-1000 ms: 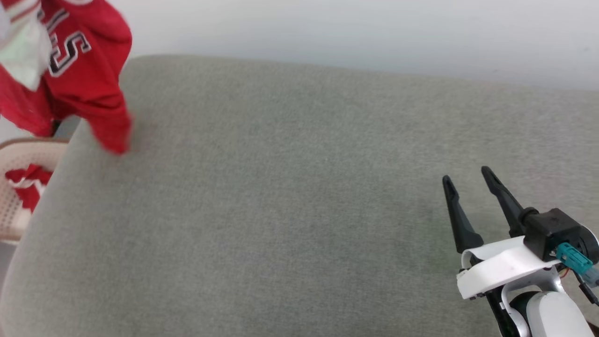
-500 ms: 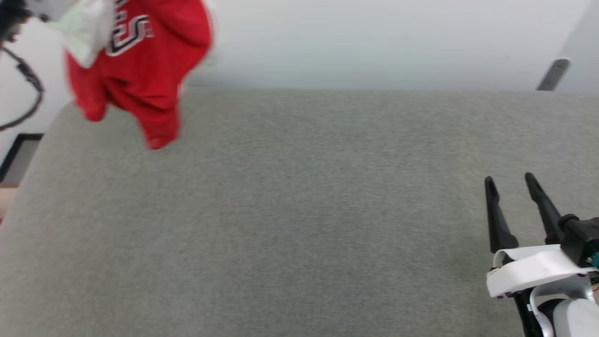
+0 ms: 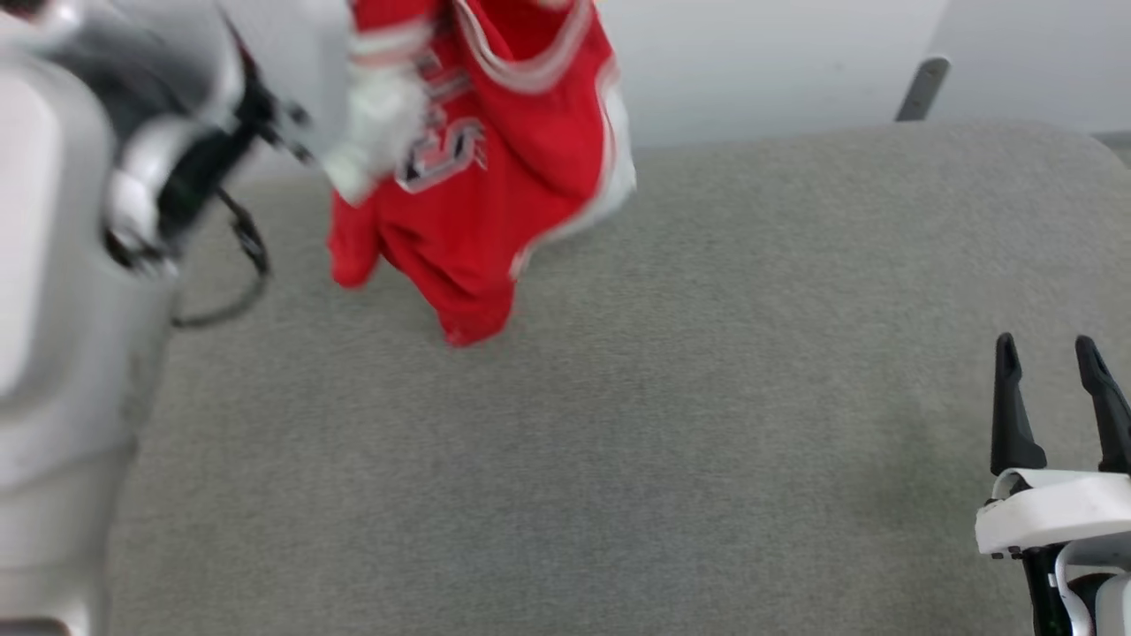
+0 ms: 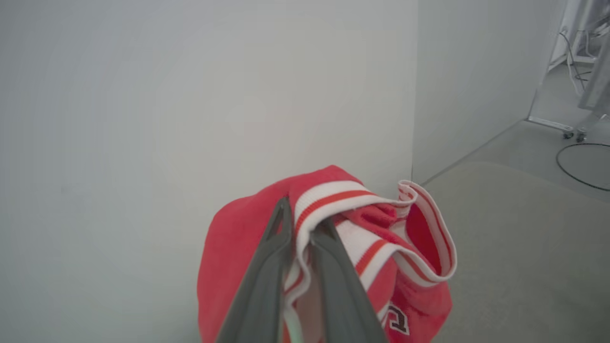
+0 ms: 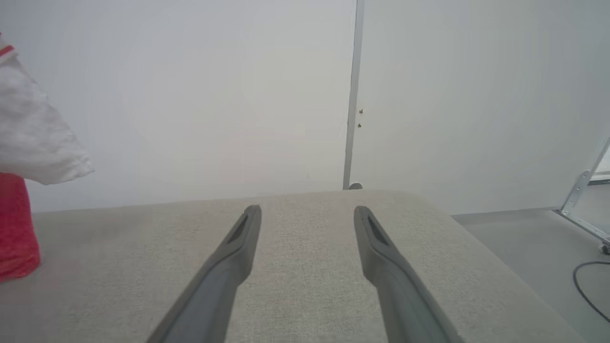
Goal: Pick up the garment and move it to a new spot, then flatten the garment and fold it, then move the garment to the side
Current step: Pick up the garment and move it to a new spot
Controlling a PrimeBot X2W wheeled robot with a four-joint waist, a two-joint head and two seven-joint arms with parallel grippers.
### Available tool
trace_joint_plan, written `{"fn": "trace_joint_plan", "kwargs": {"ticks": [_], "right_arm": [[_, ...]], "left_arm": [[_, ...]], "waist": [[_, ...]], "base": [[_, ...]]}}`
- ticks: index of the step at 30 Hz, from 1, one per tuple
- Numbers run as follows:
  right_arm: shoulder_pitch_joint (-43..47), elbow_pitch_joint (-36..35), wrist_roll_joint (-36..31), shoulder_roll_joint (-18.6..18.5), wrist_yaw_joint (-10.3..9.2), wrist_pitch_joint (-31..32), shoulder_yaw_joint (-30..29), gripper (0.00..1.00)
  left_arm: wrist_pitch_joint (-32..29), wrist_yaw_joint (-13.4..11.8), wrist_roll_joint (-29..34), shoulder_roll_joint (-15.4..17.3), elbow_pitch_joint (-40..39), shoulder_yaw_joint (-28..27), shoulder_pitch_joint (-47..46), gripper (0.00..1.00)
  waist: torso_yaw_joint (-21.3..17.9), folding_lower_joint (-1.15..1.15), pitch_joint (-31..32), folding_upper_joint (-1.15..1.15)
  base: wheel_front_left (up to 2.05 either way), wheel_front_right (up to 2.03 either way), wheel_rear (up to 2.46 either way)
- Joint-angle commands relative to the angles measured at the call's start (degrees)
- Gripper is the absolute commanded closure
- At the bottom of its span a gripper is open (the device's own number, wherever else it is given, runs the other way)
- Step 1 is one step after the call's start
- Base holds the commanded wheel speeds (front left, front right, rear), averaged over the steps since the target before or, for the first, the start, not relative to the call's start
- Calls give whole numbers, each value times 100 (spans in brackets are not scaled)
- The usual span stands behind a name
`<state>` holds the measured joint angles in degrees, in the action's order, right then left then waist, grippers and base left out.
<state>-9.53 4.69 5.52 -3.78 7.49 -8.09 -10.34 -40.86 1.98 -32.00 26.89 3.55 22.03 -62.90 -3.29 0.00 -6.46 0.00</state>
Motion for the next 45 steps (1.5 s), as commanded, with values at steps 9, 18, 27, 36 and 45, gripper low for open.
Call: {"fn": "trace_joint_plan", "kwargs": {"ticks": [9, 18, 27, 36, 45], "right_arm": [[101, 389, -16, 60, 0, -263, -85, 0], [24, 632, 43, 80, 0, -411, -3, 0], [-39, 759, 79, 87, 0, -473, 86, 0], [-86, 846, 108, 92, 0, -513, 141, 0], [-65, 870, 135, 68, 0, -492, 141, 0]], "left_arm": [[-268, -350, -165, -60, -464, 324, 1294, 100], [-486, -511, -417, 10, -400, 604, 2537, 100], [-579, -404, -521, -17, 3, 972, 3238, 100], [-399, -98, -568, -158, 826, 1285, 3489, 100], [-164, 163, -914, -258, 1062, 1101, 3282, 0]], "waist": [[-307, 0, -191, 0], [-373, 0, -228, 0], [-358, 0, -244, 0], [-303, 0, -237, 0], [-216, 0, -120, 0]], "base": [[0, 0, 0], [0, 0, 0], [0, 0, 0], [0, 0, 0], [0, 0, 0]]}}
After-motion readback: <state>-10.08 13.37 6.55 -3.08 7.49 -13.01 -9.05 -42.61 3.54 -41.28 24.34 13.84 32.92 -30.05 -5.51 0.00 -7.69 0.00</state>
